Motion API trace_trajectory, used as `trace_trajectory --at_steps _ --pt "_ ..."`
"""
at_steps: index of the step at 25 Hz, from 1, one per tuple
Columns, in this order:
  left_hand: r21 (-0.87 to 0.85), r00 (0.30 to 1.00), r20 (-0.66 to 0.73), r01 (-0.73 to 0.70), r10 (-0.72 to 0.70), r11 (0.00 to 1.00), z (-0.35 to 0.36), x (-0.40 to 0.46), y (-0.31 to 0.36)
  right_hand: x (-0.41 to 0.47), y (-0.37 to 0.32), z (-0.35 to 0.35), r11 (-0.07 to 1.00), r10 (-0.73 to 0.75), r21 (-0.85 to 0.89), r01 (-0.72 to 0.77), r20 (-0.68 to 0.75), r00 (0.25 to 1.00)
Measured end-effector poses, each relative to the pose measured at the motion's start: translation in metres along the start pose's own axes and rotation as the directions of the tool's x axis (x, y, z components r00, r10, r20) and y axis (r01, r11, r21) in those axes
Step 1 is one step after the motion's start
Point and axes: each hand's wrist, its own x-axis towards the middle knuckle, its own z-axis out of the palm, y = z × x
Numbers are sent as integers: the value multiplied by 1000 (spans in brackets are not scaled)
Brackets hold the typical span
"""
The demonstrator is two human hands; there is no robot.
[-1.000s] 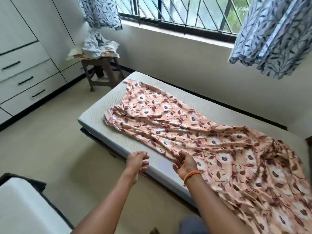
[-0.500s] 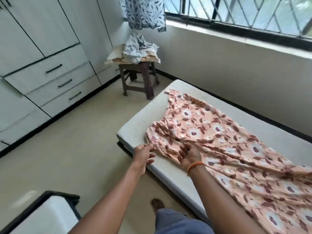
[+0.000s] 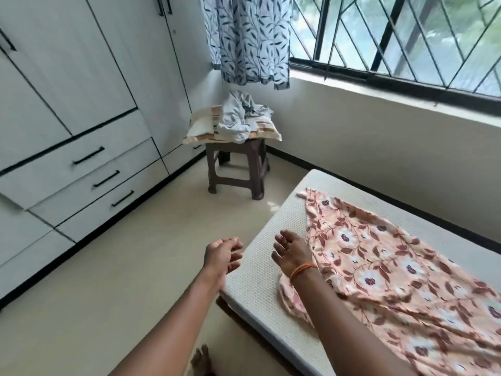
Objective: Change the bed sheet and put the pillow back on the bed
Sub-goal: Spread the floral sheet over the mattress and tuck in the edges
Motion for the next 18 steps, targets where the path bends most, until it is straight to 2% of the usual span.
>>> trace_trajectory --at_steps 3,7,12,18 --pt "92 997 60 44 -49 995 -34 61 47 30 4 54 994 -8 105 18 -98 995" --pt "217 981 190 -19 -24 976 -53 142 130 67 1 123 975 -57 204 93 -176 983" --pt "208 942 334 -40 -33 977 -21 234 208 133 -32 186 941 -94 292 170 -258 962" --pt "282 890 452 -78 -61 956 47 349 292 249 -111 260 898 -114 380 223 -289 951"
